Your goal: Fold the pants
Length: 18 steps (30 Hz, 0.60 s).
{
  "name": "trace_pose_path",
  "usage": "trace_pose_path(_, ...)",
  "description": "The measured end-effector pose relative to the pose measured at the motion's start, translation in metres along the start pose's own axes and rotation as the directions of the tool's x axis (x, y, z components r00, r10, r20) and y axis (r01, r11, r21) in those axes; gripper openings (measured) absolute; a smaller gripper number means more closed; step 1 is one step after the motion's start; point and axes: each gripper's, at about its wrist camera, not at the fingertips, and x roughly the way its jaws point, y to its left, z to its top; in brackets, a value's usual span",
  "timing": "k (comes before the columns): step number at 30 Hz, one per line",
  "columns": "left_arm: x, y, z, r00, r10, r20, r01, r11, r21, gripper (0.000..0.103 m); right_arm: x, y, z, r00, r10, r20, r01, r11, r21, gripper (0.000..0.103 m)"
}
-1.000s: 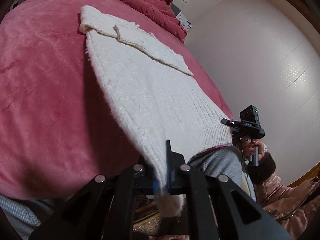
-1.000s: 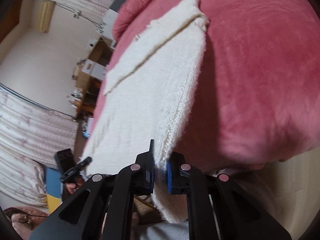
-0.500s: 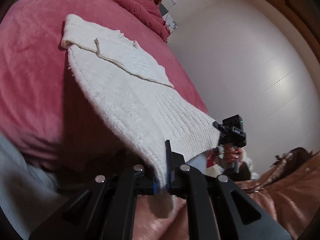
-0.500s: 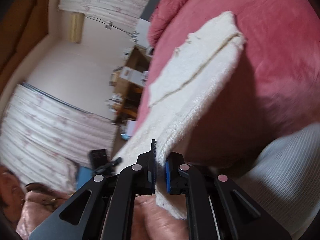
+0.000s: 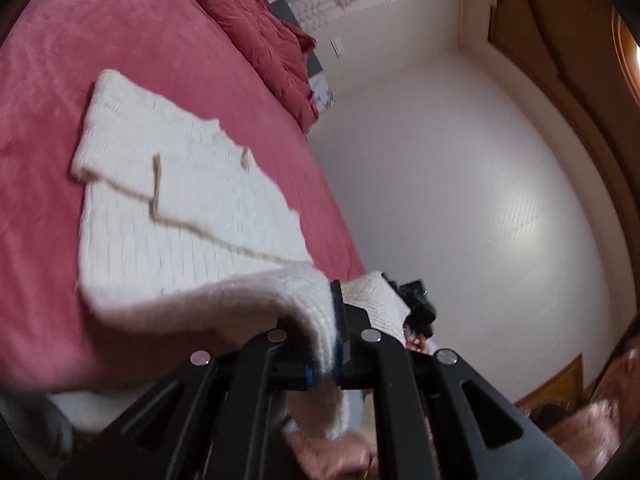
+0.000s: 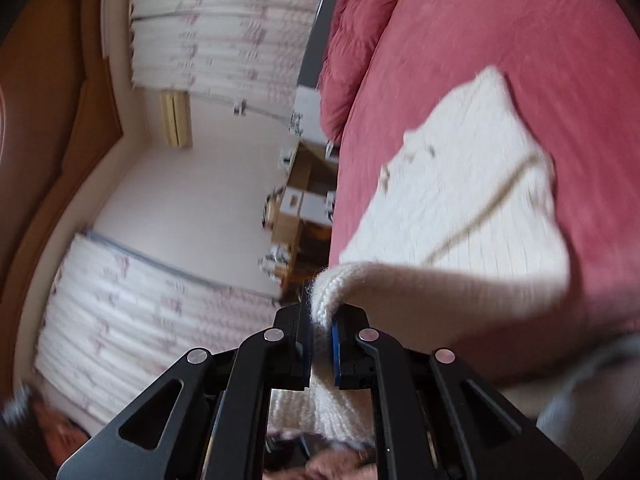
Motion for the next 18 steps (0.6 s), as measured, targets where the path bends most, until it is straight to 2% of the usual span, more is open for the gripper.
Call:
trace_pose_path(3,0.015,0.024,0.031,0.998,0.014,0.061,-0.011,0.999,-0.050,0.006,0.017,-0.015,0.034,1.000,-0.005,0.026,0.004,0.998,0.055,0.006)
trace_pose_path(5,0.025,0.041,0.047,0.996,0.030,0.087,-0.023,0.996,-0.090,0.006,0.027,-0.030,0.049,0.999,-0.038,0.036,0.034,0.995,0.099,0.006)
trace_pose_path(9,0.049,0.088,0.078,0.985,0.115,0.125,-0.090,0.977,-0.192,0.006,0.058,-0.074,0.076,0.991,-0.134,0.022,0.126,0.969,0.211,0.006)
trace_pose_path(13,0.079,0.129,0.099,0.969,0.211,0.126,-0.172,0.948,-0.267,0.006,0.074,-0.110,0.093,0.983,-0.182,0.005,0.175,0.948,0.267,0.006)
trace_pose_path(15,0.090,0.139,0.105,0.959,0.257,0.118,-0.219,0.939,-0.266,0.006,0.080,-0.114,0.098,0.974,-0.227,-0.009,0.223,0.947,0.233,0.006)
trace_pose_path(17,0.101,0.141,0.111,0.955,0.275,0.108,-0.245,0.941,-0.233,0.009,0.076,-0.104,0.104,0.965,-0.261,-0.003,0.258,0.953,0.156,0.007)
trace_pose_path(18,0.103,0.138,0.112,0.957,0.268,0.114,-0.241,0.948,-0.206,0.016,0.074,-0.097,0.106,0.964,-0.265,0.007,0.263,0.959,0.110,0.009)
